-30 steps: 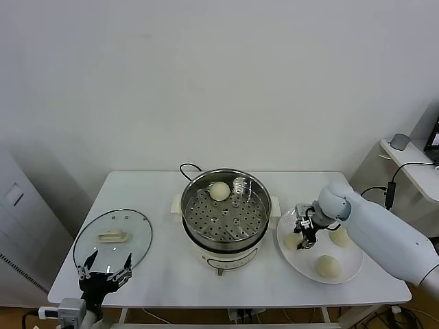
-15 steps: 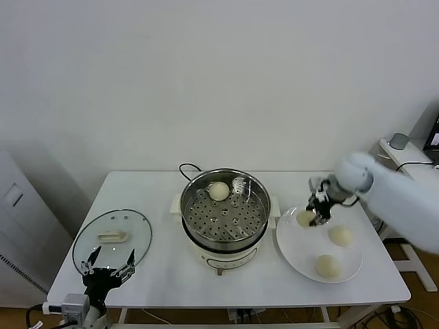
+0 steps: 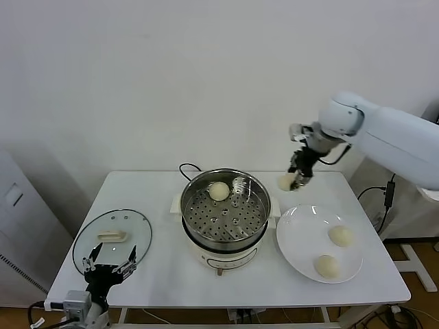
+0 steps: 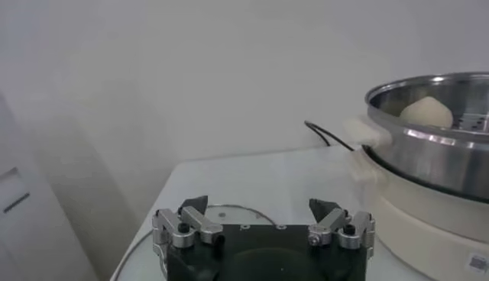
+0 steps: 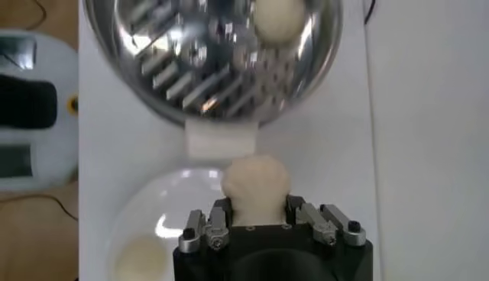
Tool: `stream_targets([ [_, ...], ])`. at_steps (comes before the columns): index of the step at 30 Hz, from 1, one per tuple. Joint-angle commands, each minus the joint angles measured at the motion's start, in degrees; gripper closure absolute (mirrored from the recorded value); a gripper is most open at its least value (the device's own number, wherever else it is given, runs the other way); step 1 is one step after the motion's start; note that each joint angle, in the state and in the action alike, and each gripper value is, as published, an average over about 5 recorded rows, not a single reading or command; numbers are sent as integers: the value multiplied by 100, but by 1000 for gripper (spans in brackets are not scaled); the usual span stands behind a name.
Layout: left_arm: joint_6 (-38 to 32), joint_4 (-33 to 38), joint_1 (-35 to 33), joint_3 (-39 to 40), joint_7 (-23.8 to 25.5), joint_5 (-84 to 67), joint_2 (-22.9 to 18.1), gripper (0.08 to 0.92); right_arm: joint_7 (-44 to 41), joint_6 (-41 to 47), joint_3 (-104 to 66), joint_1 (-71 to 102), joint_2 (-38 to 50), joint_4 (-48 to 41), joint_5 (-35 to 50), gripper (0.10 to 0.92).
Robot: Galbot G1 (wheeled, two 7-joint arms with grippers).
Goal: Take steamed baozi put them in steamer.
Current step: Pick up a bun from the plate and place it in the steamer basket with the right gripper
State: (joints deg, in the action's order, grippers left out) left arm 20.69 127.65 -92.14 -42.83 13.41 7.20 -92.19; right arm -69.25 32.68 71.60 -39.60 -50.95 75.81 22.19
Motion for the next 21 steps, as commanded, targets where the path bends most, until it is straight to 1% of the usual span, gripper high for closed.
stream_targets([
  [1,16,19,1,13,-16,-52,-155,177,207,766,433,-21,-1837,-468,767,592],
  [5,26,16,-2,33,-15,-106,-167,177,320,894,371,411,-2494,-791,717,592],
  [11,30,37,14,-2,-18,-191,-156,177,449,953,298,924,-3195,-1345,500,592],
  [16,42,31,41,-33,-15,-244,-142,177,570,967,183,1241,-3542,-1758,264,592],
  [21,46,6,61,-8,-12,-254,-140,177,679,963,87,1451,-3698,-2022,66,592],
])
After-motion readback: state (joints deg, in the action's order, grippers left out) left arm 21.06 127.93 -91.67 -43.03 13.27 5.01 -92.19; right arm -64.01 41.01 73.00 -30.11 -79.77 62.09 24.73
